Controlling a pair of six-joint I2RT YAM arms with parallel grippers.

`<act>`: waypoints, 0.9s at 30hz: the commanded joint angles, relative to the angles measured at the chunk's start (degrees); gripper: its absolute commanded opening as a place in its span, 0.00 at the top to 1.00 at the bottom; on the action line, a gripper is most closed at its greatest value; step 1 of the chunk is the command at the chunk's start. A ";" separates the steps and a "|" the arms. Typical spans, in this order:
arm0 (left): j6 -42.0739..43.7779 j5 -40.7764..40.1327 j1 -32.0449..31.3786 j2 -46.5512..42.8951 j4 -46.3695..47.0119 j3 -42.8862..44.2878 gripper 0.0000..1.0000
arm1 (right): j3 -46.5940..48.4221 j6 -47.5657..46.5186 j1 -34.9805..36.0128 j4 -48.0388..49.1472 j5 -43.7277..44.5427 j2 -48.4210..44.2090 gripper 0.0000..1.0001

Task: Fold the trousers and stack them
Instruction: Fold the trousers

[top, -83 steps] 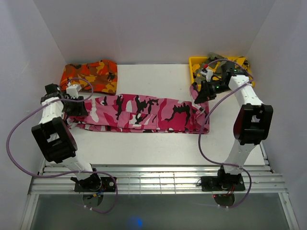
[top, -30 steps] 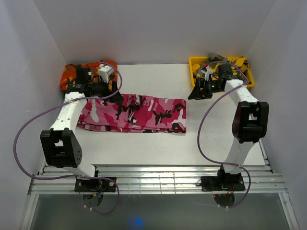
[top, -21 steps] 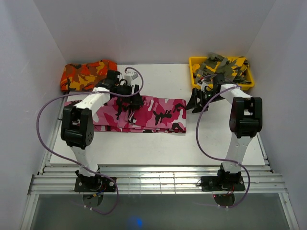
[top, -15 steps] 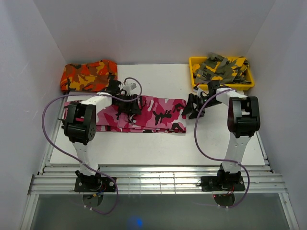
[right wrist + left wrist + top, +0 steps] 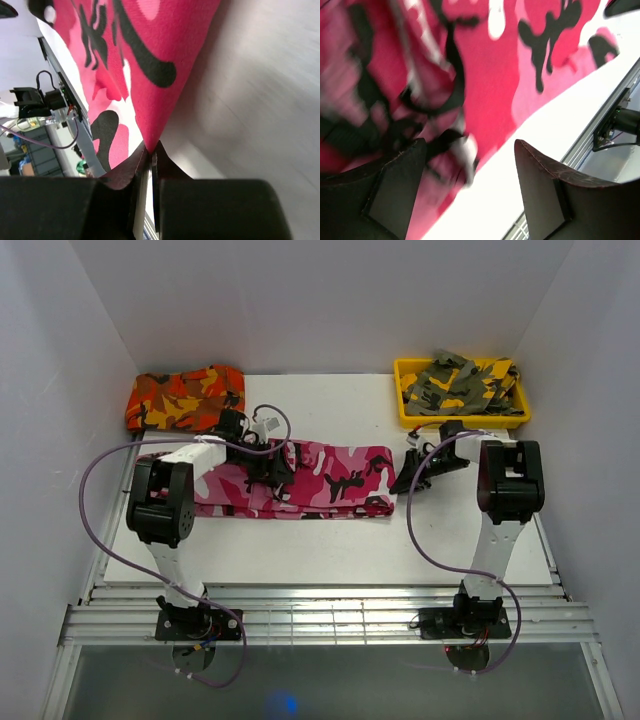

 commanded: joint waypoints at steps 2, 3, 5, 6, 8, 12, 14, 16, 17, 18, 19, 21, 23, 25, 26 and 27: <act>2.57 -5.00 0.53 -7.61 -6.66 1.38 0.19 | 3.67 -8.22 -8.12 -8.73 0.06 -6.56 0.92; 2.65 -5.88 0.70 -6.91 -7.97 0.16 0.20 | 3.93 -11.45 -10.04 -10.51 0.33 -6.83 0.92; 2.65 -6.33 0.70 -6.47 -7.81 -1.52 0.21 | 3.24 -14.11 -11.64 -14.02 1.90 -7.88 0.92; 2.65 -4.76 0.79 -6.29 -7.55 -2.83 0.22 | 2.80 -16.73 -12.60 -15.00 2.35 -7.97 0.92; 4.74 1.02 0.79 -6.46 -6.93 -2.67 0.22 | 1.22 -19.47 -12.87 -16.85 4.36 -7.89 0.92; 1.62 14.23 -1.13 -10.15 -2.19 1.36 0.21 | -2.39 -23.34 -14.19 -18.00 8.23 -7.89 0.92; 1.16 12.22 -2.63 -10.86 -1.13 5.93 0.21 | -2.39 -24.49 -17.42 -18.18 9.46 -8.06 0.92; -1.02 9.16 -2.90 -10.34 -0.60 8.40 0.21 | 1.02 -25.98 -20.33 -21.84 8.60 -7.80 0.92; -1.30 7.92 -2.55 -9.98 -1.21 10.23 0.21 | 3.04 -27.90 -22.96 -23.78 7.55 -7.63 0.92; -1.65 6.78 -2.20 -10.24 -1.04 10.43 0.21 | 5.23 -28.97 -24.29 -25.98 6.58 -7.45 0.92; -2.52 5.46 -1.24 -10.68 -0.43 10.08 0.21 | 10.04 -30.11 -25.60 -30.44 5.61 -7.36 0.92; -3.14 2.29 0.78 -12.78 0.89 7.80 0.21 | 15.16 -33.01 -28.51 -34.59 3.85 -7.27 0.92; -3.50 -1.21 2.28 -14.28 0.98 6.04 0.20 | 22.28 -34.42 -30.09 -38.63 2.71 -7.18 0.92; -3.59 -2.02 5.17 -15.95 0.19 3.58 0.19 | 25.54 -33.28 -32.38 -38.74 2.00 -8.76 0.92; -2.80 -2.63 6.05 -16.31 -1.03 2.96 0.19 | 26.16 -33.46 -32.82 -38.74 2.17 -9.64 0.92; -1.92 -3.77 7.37 -16.66 -1.65 1.83 0.19 | 26.61 -34.24 -32.83 -38.74 2.09 -10.34 0.92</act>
